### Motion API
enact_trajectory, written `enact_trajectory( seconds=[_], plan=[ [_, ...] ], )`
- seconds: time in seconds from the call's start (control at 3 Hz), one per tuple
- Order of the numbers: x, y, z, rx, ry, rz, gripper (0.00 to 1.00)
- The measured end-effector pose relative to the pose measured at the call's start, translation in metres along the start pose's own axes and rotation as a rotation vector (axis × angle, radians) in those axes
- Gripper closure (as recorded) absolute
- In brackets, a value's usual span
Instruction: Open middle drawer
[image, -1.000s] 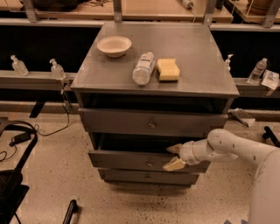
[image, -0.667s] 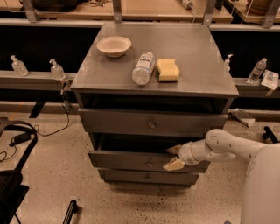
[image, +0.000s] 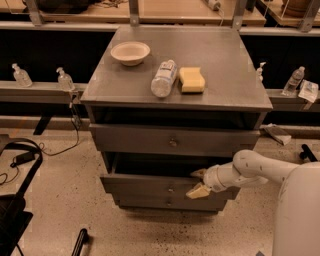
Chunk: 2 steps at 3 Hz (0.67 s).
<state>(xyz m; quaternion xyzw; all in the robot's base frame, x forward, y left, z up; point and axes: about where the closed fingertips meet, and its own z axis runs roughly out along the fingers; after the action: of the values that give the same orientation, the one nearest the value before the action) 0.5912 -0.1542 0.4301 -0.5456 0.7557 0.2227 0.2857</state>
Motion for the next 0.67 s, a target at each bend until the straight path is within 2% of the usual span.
enact_trajectory(
  seconds=[0.33, 0.67],
  plan=[
    [-0.004, 0.022, -0.006, -0.024, -0.003, -0.017, 0.5],
    [-0.008, 0.045, -0.014, -0.053, -0.016, -0.034, 0.49]
  ],
)
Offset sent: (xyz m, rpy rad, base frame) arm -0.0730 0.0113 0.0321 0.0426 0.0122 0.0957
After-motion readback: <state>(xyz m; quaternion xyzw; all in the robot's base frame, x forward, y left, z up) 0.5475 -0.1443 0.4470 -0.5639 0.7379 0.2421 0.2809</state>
